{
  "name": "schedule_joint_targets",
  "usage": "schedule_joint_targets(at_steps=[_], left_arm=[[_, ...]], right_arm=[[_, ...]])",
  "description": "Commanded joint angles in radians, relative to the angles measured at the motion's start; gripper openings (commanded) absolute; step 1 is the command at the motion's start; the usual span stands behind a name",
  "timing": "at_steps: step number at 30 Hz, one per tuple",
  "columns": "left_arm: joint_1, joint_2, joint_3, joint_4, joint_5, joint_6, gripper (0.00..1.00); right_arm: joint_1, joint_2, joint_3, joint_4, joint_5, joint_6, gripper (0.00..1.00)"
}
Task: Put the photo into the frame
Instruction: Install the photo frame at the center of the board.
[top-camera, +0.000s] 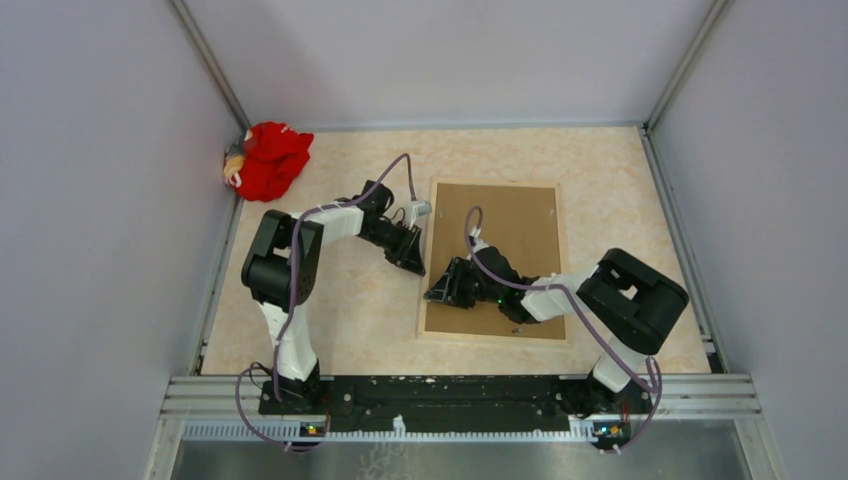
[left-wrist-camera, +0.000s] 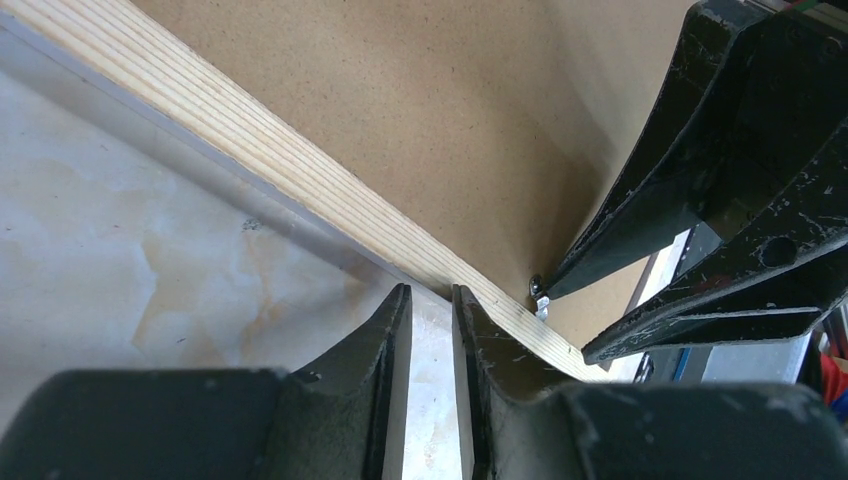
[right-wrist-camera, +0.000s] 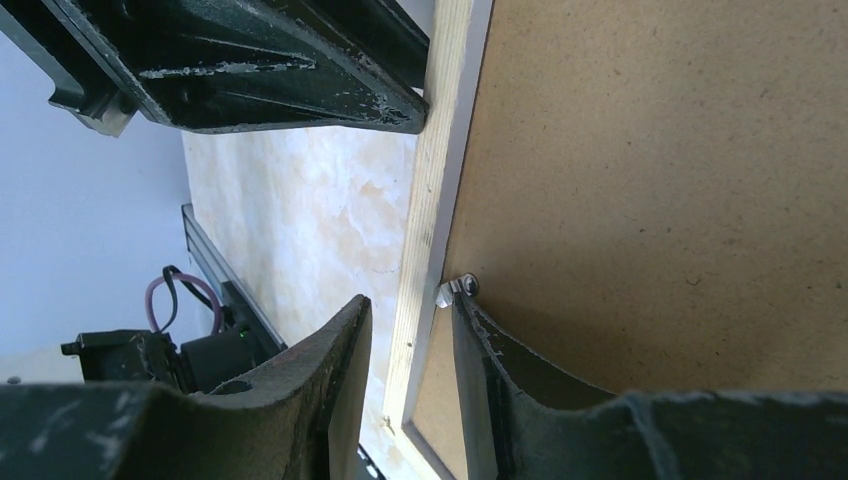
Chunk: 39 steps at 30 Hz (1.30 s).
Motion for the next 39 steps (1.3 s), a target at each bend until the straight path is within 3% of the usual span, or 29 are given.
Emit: schedule_joint_targets(at_steps=[1, 14, 31, 39], left_arm=[[-0.005, 0.011, 0.003, 0.017, 0.007, 0.011, 0.27], [-0.012, 0.005, -0.001, 0.015, 0.013, 0.018, 0.22], [-0.011, 0.020, 0.012, -0.003, 0.015, 0.032, 0.18], [-0.014, 0.026, 0.018, -0.006, 0.013, 0.028, 0.16]], right_arm=[[0.035, 0.041, 0.012, -0.047, 0.049, -0.001, 0.36], [0.127, -0.006, -0.019, -0.085, 0.245, 0.102, 0.36], [0.166, -0.038, -0.071, -0.121, 0.251, 0.163, 0.37], [0.166, -0.027, -0.071, -0.091, 0.325, 0.149, 0.37]])
